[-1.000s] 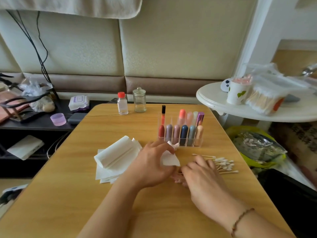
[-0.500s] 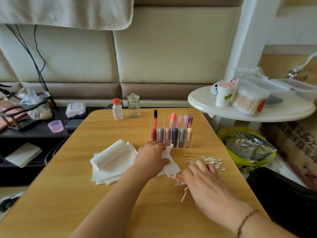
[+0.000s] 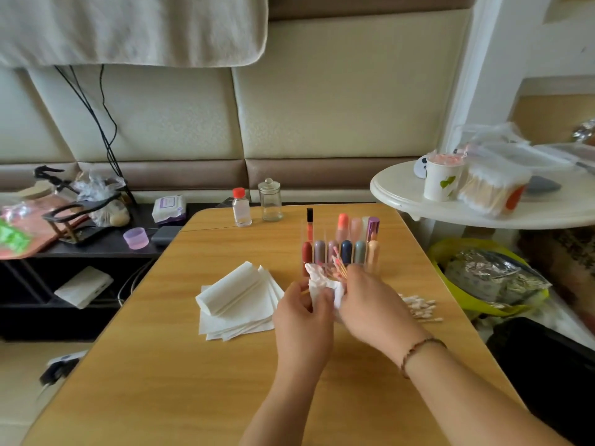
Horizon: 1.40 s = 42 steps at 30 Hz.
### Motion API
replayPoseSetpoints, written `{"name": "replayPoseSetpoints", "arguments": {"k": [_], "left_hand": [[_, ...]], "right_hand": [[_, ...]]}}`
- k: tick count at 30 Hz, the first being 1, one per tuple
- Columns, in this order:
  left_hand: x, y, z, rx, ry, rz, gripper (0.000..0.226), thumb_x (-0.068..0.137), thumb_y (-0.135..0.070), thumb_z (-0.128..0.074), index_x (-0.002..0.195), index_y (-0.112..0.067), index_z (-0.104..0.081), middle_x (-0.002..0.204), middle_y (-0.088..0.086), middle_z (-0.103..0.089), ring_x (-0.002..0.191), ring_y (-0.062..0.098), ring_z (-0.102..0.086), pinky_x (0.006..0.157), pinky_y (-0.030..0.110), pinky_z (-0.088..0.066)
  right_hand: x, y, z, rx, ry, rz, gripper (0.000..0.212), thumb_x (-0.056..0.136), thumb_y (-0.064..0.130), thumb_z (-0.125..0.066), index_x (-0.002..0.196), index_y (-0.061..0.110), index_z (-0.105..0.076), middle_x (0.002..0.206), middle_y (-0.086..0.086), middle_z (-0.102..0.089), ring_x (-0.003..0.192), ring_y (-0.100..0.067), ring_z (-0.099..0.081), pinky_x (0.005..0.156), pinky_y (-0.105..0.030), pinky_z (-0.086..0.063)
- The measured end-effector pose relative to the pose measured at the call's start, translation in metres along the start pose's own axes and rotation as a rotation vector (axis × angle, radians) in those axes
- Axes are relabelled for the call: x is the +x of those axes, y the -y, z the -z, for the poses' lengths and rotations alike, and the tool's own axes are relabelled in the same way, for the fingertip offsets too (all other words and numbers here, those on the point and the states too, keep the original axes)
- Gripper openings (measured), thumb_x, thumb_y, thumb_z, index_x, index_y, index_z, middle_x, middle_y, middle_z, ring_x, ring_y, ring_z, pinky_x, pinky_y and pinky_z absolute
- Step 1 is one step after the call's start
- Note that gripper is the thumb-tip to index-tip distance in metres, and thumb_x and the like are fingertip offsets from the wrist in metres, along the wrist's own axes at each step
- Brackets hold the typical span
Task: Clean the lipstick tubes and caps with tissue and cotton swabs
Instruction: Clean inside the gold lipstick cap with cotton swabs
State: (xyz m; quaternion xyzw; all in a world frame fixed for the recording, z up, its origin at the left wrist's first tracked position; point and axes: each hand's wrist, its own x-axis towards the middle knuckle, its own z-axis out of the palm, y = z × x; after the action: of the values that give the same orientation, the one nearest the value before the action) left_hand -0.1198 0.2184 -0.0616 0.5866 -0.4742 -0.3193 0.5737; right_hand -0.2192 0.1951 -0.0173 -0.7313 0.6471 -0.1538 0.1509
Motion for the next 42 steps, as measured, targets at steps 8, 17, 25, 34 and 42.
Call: {"name": "replayPoseSetpoints", "arguments": {"k": [8,17,25,34,42], "left_hand": [[-0.023,-0.014,0.004,-0.528,0.278,0.204,0.031,0.105,-0.027,-0.037,0.117,-0.018,-0.064,0.106,0.009,-0.073,0.103,0.023,-0.069,0.085,0.035,-0.055],[-0.027,-0.016,0.012,-0.682,0.429,0.343,0.049,0.089,-0.042,-0.042,0.129,-0.017,-0.055,0.115,0.007,-0.071,0.109,0.020,-0.067,0.090,0.037,-0.055],[-0.019,-0.015,0.008,-0.612,0.134,0.294,0.031,0.098,-0.029,-0.049,0.108,-0.009,-0.071,0.108,0.017,-0.071,0.103,0.029,-0.066,0.103,0.057,-0.044],[-0.012,-0.024,-0.002,-0.603,0.254,0.092,0.042,0.096,-0.035,-0.042,0.130,-0.018,-0.060,0.128,0.001,-0.066,0.122,0.015,-0.059,0.098,0.037,-0.044],[-0.019,-0.036,-0.027,-0.513,0.425,0.056,0.040,0.091,-0.036,-0.044,0.124,-0.020,-0.060,0.104,-0.007,-0.074,0.096,0.005,-0.069,0.069,0.018,-0.053]], "right_hand": [[-0.024,0.015,-0.008,-0.112,-0.050,0.155,0.026,0.109,0.029,-0.028,0.125,0.013,-0.042,0.110,-0.004,-0.060,0.096,-0.020,-0.064,0.067,-0.025,-0.035],[-0.031,0.006,-0.006,0.221,0.188,0.136,0.035,0.105,0.031,-0.035,0.138,0.019,-0.039,0.117,0.000,-0.059,0.092,-0.011,-0.059,0.070,-0.020,-0.046],[-0.033,0.007,-0.012,0.406,0.180,0.194,0.034,0.106,0.027,-0.037,0.139,0.027,-0.047,0.134,0.003,-0.056,0.119,-0.011,-0.055,0.094,-0.020,-0.044],[-0.033,-0.008,0.006,0.691,-0.013,0.215,0.031,0.105,0.038,-0.045,0.130,0.028,-0.060,0.116,0.019,-0.062,0.113,0.000,-0.060,0.100,-0.027,-0.051],[-0.042,-0.030,0.008,1.135,0.100,0.056,0.030,0.106,0.033,-0.040,0.126,0.036,-0.062,0.126,0.011,-0.069,0.121,-0.004,-0.061,0.108,-0.031,-0.048]]}}
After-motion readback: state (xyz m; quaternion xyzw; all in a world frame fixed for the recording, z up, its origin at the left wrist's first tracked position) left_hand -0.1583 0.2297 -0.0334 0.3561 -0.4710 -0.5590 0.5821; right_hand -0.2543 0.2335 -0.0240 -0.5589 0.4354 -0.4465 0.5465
